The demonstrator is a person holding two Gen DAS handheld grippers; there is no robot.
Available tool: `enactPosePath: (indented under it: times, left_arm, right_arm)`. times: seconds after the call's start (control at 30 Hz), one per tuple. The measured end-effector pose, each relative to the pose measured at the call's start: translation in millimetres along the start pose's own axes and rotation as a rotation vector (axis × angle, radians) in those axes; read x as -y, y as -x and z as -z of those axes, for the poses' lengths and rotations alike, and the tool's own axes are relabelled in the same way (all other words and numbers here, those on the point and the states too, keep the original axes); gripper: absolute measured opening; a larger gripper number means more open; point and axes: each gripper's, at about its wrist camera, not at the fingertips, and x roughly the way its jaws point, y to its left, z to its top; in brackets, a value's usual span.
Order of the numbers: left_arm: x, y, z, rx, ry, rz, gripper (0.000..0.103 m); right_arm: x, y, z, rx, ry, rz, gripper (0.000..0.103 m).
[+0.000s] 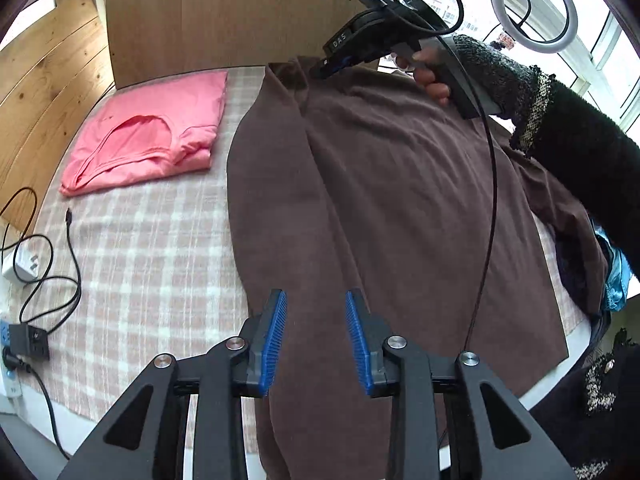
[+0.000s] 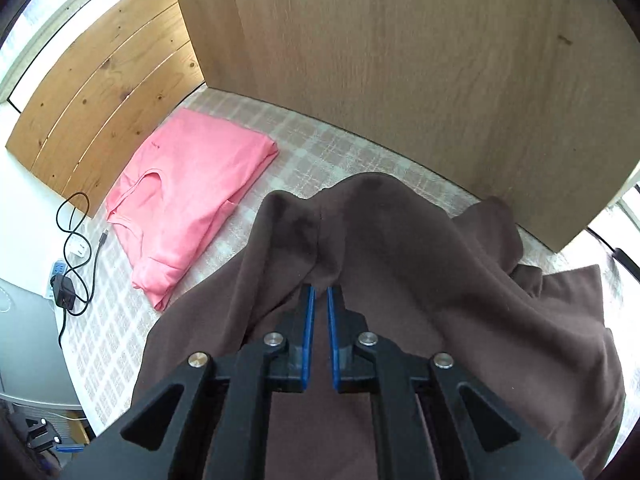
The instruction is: Fold clothes
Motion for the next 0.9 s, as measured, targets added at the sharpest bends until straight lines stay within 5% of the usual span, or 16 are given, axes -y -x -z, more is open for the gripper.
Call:
enactPosePath:
  times: [0.13, 0.23, 0.33, 0.53, 0.63, 0.9]
  left_arm:
    - [-0.7, -46.5, -26.1, -0.046, -0.004, 0.041, 0.03]
    - [-2.7, -75.9, -24.5, -0.104, 0.007, 0.086, 0.03]
    - [3.9, -87.0, -13.2, -0.137, -0.064, 0.034, 0.03]
    - [-20.7, -44.5, 12.7, -0.104, 0.024, 0.071, 0.03]
    - [-43.1, -16.3, 43.4, -0.108, 0.08, 0.034, 0.034]
    - [-67.8, 13.0, 133.3, -0.202, 0.212, -0.001, 0.039]
  right_arm:
    - [-2.2, -38.4, -19.9, -0.066, 0.073, -0.004, 0.007]
    - [12.3, -55.3, -37.5, -0.034, 0.039, 0.017, 0.003]
    - [21.3, -58.1, -45.9, -0.024, 0.003, -0.022, 0.003]
    - [5.6, -9.0, -28.8, 0.039, 0.078, -0.067, 0.009]
    - [-25.3, 0.1, -18.7, -0.001, 0.158, -0.089, 0.045]
    - [-108.0, -11.7, 18.1, -0.166, 0.302, -0.099, 0.046]
